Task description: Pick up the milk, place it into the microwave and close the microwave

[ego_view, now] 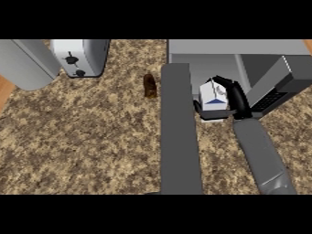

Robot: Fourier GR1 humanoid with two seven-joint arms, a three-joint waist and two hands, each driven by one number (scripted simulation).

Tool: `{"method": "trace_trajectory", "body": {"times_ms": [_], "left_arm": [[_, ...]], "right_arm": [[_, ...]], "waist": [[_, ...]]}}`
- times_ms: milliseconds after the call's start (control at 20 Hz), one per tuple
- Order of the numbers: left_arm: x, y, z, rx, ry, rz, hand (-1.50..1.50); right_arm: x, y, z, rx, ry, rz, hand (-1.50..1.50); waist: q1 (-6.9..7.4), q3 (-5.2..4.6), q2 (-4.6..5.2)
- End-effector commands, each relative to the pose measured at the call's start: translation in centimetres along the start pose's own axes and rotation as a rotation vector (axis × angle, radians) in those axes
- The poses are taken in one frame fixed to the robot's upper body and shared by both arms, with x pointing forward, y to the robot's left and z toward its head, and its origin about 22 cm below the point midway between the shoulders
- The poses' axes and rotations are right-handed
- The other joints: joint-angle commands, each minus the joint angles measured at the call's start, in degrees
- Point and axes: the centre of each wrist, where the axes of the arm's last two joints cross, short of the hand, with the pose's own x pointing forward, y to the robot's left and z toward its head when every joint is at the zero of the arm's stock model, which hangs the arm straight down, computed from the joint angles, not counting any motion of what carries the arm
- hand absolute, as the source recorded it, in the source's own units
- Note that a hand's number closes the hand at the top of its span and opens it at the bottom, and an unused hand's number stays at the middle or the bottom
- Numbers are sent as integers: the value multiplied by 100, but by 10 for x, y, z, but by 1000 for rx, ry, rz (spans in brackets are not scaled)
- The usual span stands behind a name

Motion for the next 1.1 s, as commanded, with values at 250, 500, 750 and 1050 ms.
{"method": "trace_trajectory", "body": {"times_ms": [250,500,750,1050], "left_arm": [[-16,15,-12,-14,15,1,-150],[-23,12,-26,-38,37,6,-150],[-28,18,-34,-70,39,30,-150],[-31,13,-47,-70,20,-3,-150]], "right_arm": [[21,-30,-70,-35,83,136,150],[5,-15,-54,-104,132,212,150],[6,-40,-65,-289,248,244,150],[15,-31,-75,-357,214,292,-150]], "waist": [[211,6,97],[294,14,153],[456,22,265],[591,27,309]]}}
